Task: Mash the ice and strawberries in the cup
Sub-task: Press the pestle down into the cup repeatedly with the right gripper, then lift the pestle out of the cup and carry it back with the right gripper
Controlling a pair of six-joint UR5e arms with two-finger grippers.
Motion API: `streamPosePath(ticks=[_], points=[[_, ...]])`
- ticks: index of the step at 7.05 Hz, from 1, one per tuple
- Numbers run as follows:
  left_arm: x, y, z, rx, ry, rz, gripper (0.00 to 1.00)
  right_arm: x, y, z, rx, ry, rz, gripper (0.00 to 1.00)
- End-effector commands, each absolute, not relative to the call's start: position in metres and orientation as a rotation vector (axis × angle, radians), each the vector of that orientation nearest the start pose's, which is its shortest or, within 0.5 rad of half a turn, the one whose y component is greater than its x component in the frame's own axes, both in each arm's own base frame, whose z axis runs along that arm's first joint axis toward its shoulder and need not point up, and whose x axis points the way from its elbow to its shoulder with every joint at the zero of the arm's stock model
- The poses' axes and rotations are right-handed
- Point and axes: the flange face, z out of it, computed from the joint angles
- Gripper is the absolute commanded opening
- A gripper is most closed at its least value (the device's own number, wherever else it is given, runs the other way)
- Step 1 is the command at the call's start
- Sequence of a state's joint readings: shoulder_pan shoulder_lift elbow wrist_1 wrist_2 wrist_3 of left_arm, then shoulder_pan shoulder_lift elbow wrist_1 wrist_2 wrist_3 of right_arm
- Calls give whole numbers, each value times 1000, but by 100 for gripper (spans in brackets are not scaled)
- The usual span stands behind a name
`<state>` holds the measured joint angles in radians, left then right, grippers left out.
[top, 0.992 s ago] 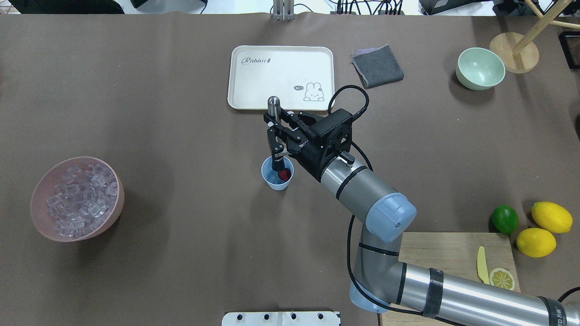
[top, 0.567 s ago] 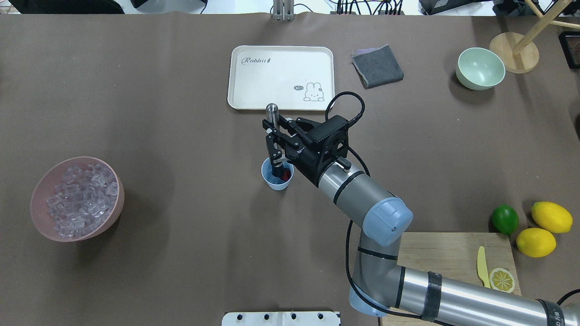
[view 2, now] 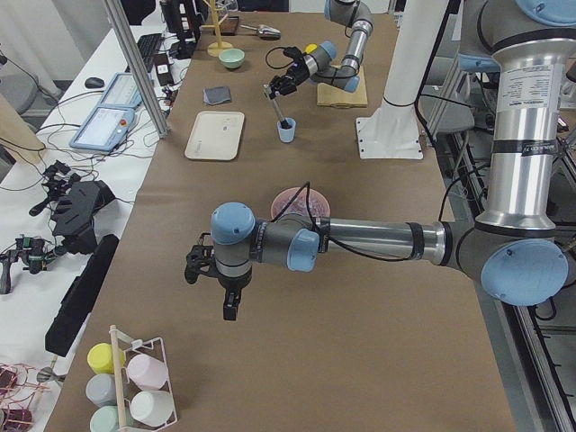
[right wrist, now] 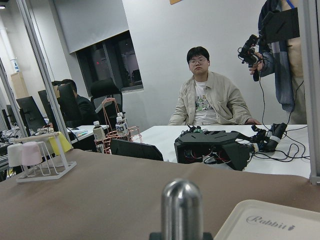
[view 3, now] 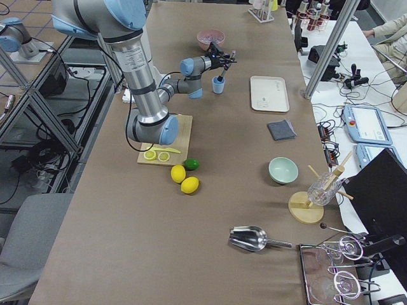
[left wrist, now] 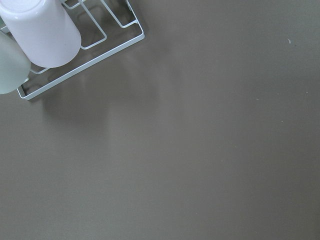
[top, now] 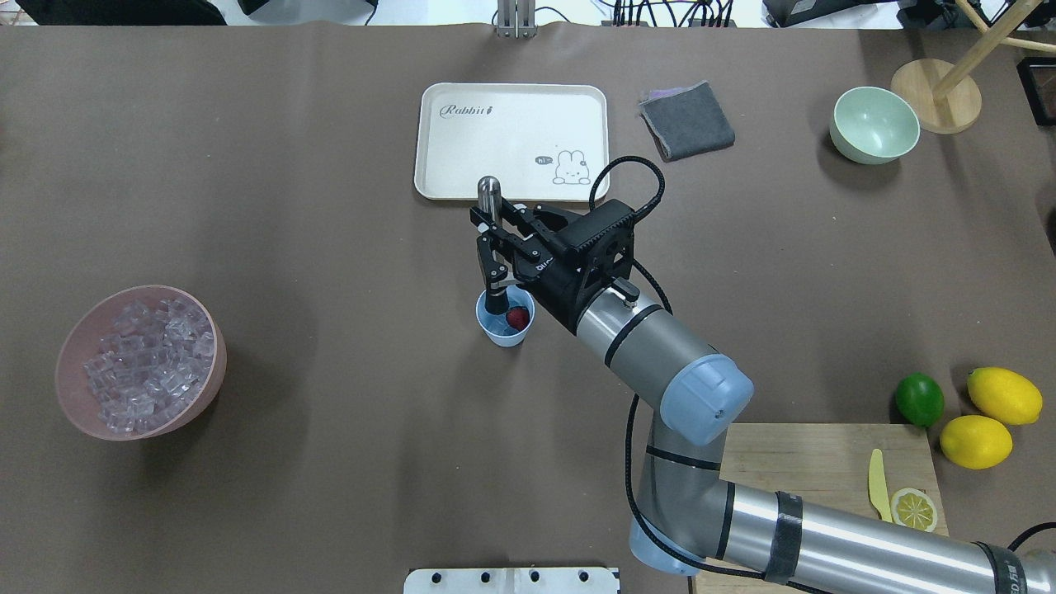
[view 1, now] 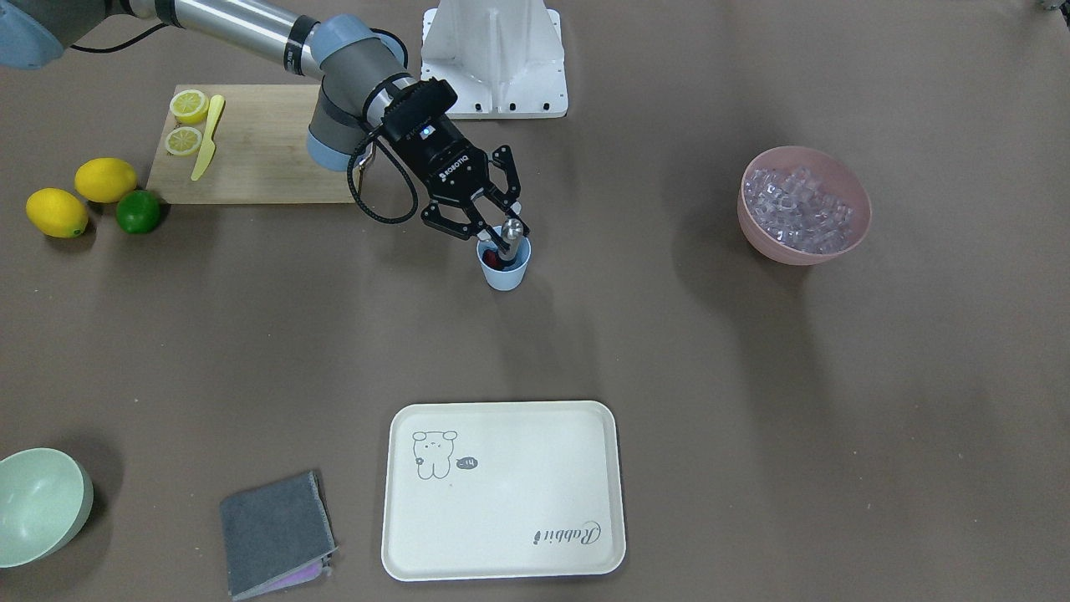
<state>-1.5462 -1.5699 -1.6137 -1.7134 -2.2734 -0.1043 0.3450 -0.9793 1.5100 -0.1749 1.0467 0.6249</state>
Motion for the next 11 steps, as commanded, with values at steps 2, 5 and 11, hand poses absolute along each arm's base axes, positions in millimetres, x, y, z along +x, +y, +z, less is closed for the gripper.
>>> streamPosePath(ticks=[2,5,11], points=[[-57,-505,627,132,710,-11,98,-476,-396,153,1439,-1289,148,0],[-57,-507,623,139,709,-10,98,-439,-440,142,1361,-1085,116,0],[-58,-518,609,232,666,17,98,-270,-569,337,684,-872,-131,0]])
